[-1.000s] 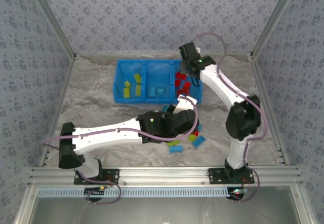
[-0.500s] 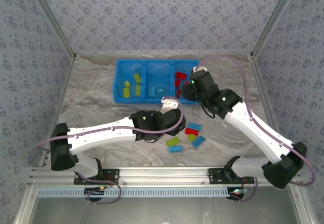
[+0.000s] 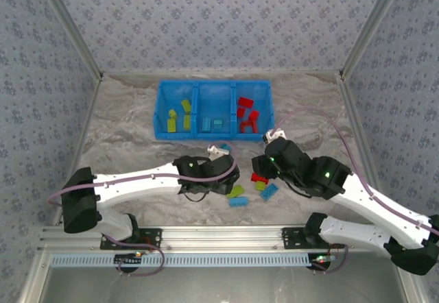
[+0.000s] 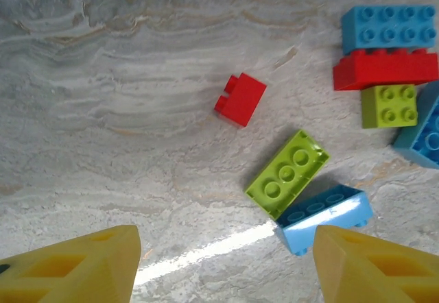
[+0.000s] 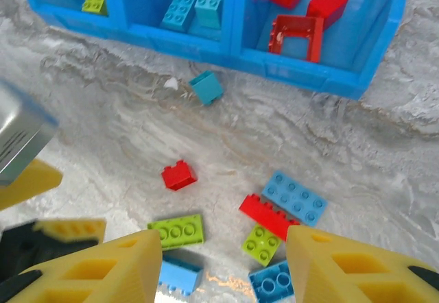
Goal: Sort the legos into containers by color
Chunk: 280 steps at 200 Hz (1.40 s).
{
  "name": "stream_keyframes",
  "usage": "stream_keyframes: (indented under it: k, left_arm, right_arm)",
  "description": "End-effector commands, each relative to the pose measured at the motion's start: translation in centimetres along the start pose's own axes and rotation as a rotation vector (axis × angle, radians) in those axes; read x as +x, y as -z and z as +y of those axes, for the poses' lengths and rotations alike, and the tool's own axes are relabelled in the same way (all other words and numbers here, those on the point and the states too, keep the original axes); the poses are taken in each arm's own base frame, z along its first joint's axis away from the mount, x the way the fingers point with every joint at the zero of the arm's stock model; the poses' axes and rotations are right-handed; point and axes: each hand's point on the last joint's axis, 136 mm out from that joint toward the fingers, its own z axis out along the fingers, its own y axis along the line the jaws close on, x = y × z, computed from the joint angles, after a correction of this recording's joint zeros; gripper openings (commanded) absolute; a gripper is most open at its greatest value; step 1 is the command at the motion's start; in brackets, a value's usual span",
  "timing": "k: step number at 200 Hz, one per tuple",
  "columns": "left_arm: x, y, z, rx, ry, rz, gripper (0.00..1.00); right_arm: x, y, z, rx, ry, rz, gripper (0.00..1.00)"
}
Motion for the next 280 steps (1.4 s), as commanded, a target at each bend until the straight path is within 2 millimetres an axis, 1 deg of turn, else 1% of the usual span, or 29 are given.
stream_keyframes:
  k: [1, 13, 26, 48, 59, 70, 99, 122, 144, 166, 194, 227, 261, 280]
  left_arm:
    - [-0.2, -0.4, -0.2, 0.07, 0.106, 0.03, 0.69]
    - [-0.4, -0.9, 0.1, 0.074, 0.161, 0.039, 0.7]
    - [-0.8, -1.3, -0.4, 0.098, 0.175, 0.036, 0.7]
    - [-0.4, -2.3, -1.3, 0.095, 0.133, 0.078, 0.69]
    - [0.1, -2.8, -1.3, 0.084, 0.105, 0.099, 0.68]
    - [0.5, -3.1, -1.7, 0.102, 0.069, 0.114, 0.67]
    - [1.6, -3.4, -3.4, 0.172, -0.094, 0.158, 0.64]
    - [3.5, -3.5, -5.4, 0.238, -0.268, 0.228, 0.63]
    - [5.5, -4.0, -5.6, 0.197, -0.477, 0.27, 0.64]
    - [6.3, -4.5, -5.4, 0.177, -0.602, 0.266, 0.66]
    - [6.5, -4.8, -6.2, 0.213, -0.69, 0.255, 0.66]
    - [7.2, -5.9, -7.1, 0.203, -0.788, 0.274, 0.66]
    - [7.6, -7.1, -7.2, 0.177, -0.82, 0.296, 0.61]
    - [7.6, -7.3, -7.4, 0.181, -0.821, 0.295, 0.55]
  right_arm:
    - [2.3, 0.6, 0.0, -0.002, -0.006, 0.055, 0.54]
    - [3.0, 1.0, 0.6, -0.02, 0.038, 0.056, 0.54]
    - [3.6, 1.4, 1.3, -0.044, 0.051, 0.049, 0.54]
    - [4.9, 1.7, 2.6, -0.08, 0.102, 0.071, 0.55]
    - [5.2, 2.0, 2.9, -0.084, 0.115, 0.062, 0.56]
    - [5.2, 2.3, 3.2, -0.091, 0.131, 0.042, 0.56]
    - [4.7, 3.5, 3.9, -0.121, 0.167, -0.034, 0.57]
    - [4.1, 4.6, 4.6, -0.174, 0.196, -0.092, 0.57]
    - [3.5, 6.2, 5.2, -0.257, 0.201, -0.139, 0.57]
    - [3.2, 7.5, 4.8, -0.315, 0.174, -0.167, 0.58]
    - [3.7, 8.2, 4.0, -0.349, 0.167, -0.157, 0.59]
    - [3.2, 9.0, 3.1, -0.373, 0.135, -0.19, 0.6]
    - [3.2, 8.9, 3.3, -0.376, 0.129, -0.198, 0.61]
    - [3.4, 8.7, 3.2, -0.37, 0.125, -0.194, 0.61]
